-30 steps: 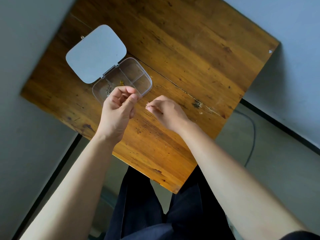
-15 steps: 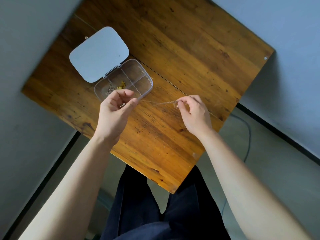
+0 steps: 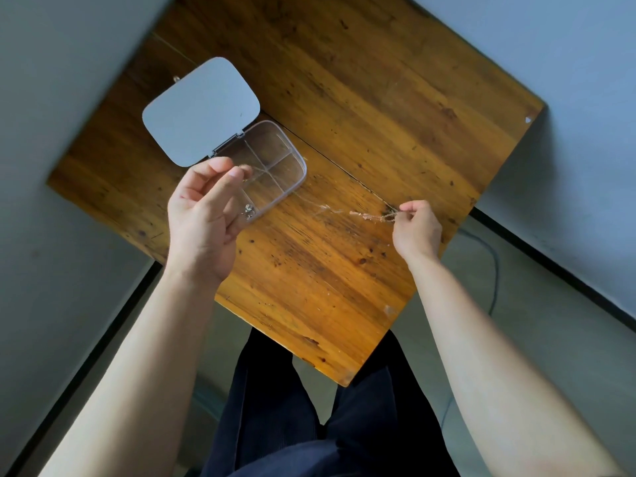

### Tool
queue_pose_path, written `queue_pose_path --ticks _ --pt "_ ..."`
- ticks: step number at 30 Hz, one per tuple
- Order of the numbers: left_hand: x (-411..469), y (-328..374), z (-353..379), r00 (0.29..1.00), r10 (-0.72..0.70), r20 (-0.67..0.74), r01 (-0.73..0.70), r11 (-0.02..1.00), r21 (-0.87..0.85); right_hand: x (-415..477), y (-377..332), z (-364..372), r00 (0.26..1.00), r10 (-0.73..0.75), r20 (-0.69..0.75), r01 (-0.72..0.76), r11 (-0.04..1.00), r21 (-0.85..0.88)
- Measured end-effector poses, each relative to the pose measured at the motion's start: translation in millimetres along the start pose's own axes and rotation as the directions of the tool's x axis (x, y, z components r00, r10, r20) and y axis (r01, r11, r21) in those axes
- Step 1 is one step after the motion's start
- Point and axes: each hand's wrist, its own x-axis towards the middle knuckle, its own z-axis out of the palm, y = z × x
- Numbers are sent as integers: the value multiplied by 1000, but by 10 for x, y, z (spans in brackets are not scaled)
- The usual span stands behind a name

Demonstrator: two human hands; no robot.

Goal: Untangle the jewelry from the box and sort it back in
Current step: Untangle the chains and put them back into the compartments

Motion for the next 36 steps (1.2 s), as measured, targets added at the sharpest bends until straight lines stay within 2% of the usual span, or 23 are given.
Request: queue_pose_path --ticks 2,5,7,9,11,12,14,17,19,20,21,25,28,30,32,36 --pt "3 22 -16 1000 11 -4 -11 1000 -23 26 40 -34 1000 -10 3 10 998 -61" --pt "-6 10 -2 998 54 -24 -52 996 74 77 62 -77 1000 -3 30 3 1000 7" --pt "-29 -27 38 997 70 -40 -64 989 132 82 64 -92 1000 -12 -13 12 1000 21" --pt "-51 -55 89 997 64 -50 -56 987 148 38 51 -89 997 -42 -59 39 998 -50" --pt "-83 -76 127 998 56 -35 -49 985 165 -53 -6 -54 988 -139 -66 124 974 -191" --pt "-102 -84 141 999 54 -7 -51 982 180 -109 -66 -24 974 -226 -27 216 953 -211" --pt "-141 -102 159 996 47 71 -62 973 223 -249 -254 82 898 -403 179 423 901 -95" --pt "-164 -122 150 990 31 139 -71 952 298 -544 -578 300 636 -553 538 627 777 58" --pt "-148 -110 98 989 40 143 -84 943 323 -701 -756 458 477 -591 651 717 690 101" --pt "-131 -101 55 991 53 125 -93 938 334 -760 -819 519 437 -579 688 723 681 115" --pt "-104 -93 3 994 72 87 -98 930 354 -789 -865 563 431 -554 713 705 700 118" --pt "93 -87 -285 972 143 -186 -41 886 463 -714 -893 537 567 -427 705 426 884 193" --pt "235 -98 -456 937 141 -319 26 884 467 -586 -883 387 709 -416 570 255 904 343" --pt "298 -132 -483 938 104 -329 54 897 439 -507 -921 294 791 -378 480 183 896 405" --pt "362 -199 -430 951 65 -302 73 903 424 -449 -992 237 834 -348 429 156 893 421" --pt "548 -440 -240 971 14 -237 126 817 562 -384 -1158 226 860 -384 335 269 900 342"
